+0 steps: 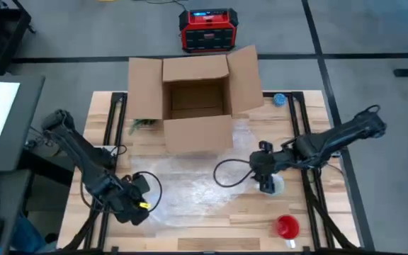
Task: Wrap mug
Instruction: Wrap the green patterned mug into the bubble wrap
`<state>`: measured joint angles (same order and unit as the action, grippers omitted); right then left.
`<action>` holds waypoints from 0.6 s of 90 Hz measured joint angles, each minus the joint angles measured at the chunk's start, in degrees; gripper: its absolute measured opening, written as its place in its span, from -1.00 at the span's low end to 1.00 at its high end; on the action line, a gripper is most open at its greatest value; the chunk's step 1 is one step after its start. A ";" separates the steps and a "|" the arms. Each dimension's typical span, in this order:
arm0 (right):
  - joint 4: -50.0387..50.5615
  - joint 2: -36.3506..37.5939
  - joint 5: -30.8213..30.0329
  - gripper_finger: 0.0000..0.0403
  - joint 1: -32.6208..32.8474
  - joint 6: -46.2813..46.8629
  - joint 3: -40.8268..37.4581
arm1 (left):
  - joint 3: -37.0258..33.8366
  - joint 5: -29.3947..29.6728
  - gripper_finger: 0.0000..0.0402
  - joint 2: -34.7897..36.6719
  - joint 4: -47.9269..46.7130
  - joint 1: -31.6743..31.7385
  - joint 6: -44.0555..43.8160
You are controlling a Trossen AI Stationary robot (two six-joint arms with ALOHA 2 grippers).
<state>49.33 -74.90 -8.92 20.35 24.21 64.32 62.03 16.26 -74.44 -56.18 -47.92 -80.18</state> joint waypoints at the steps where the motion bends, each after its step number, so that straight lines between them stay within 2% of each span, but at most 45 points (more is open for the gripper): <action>1: -0.35 -0.49 0.05 0.04 -0.05 -0.17 0.01 | 0.34 0.42 -1.00 0.03 0.05 0.00 0.18; 14: -3.79 -8.58 1.68 0.04 -1.53 -0.20 0.00 | 3.58 3.77 -1.00 -0.05 0.64 0.00 2.66; 34: -9.47 -21.48 4.03 0.03 -5.36 1.71 -0.03 | 3.42 3.90 -1.00 -0.55 4.10 -0.32 3.79; 54: -10.62 -31.89 6.35 -0.11 -10.30 1.09 0.14 | 3.33 3.61 -1.00 -4.01 4.25 -2.22 2.58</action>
<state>38.70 -106.80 -2.57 10.06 25.31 64.46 65.35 19.87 -78.45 -51.93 -50.14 -77.60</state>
